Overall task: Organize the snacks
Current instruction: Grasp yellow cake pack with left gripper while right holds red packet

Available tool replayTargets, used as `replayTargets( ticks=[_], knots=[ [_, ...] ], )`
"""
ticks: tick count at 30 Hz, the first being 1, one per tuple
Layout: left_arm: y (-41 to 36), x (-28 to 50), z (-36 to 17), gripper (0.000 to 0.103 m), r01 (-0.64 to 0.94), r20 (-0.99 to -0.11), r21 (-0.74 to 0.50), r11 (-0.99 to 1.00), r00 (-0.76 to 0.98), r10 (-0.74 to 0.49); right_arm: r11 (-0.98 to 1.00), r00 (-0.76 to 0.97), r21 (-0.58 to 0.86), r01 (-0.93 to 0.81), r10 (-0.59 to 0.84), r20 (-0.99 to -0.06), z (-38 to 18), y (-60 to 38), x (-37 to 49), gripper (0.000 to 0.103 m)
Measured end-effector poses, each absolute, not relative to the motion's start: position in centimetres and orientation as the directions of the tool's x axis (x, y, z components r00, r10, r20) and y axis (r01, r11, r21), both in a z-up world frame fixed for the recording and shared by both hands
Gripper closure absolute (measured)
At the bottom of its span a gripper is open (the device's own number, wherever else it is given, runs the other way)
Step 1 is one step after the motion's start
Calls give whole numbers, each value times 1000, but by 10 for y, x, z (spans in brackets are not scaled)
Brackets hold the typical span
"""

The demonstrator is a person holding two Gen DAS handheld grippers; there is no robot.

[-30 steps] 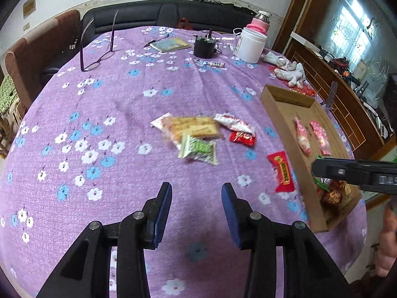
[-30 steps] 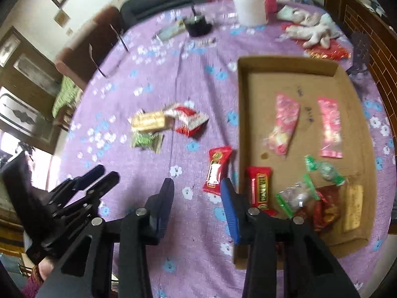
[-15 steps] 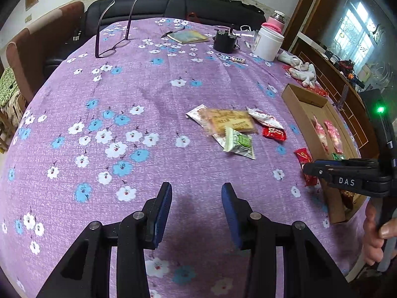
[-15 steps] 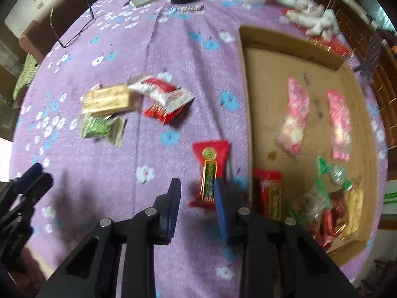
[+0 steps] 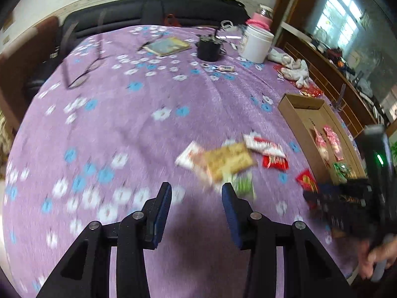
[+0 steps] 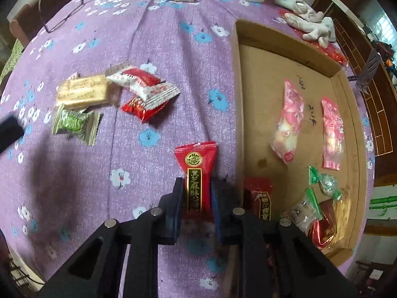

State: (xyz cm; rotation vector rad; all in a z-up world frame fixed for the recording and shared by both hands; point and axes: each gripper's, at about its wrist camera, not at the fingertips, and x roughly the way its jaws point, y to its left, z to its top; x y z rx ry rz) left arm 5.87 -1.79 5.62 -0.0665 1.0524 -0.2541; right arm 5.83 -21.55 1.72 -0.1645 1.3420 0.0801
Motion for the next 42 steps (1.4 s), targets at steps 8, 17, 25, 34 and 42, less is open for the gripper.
replayTargets(
  ticks=[8, 17, 25, 34, 42],
  knots=[
    [-55, 128, 30, 55, 259, -879, -209, 943, 372, -297, 985, 163, 91, -148, 115, -980, 19, -209, 34, 86],
    [-70, 83, 23, 55, 392, -888, -263, 882, 258, -380, 981, 143, 173, -90, 185, -972, 21, -233, 23, 86],
    [-62, 12, 20, 55, 323, -868, -356, 877, 233, -438, 978, 141, 175, -113, 190, -972, 21, -239, 18, 86],
    [-70, 11, 31, 46, 280, -890, -253, 926, 307, -336, 971, 147, 194, -140, 214, -966, 21, -232, 20, 86],
    [-101, 22, 19, 66, 276, -921, -49, 960, 358, -150, 969, 188, 197, -151, 224, -956, 35, -244, 18, 86]
  ],
)
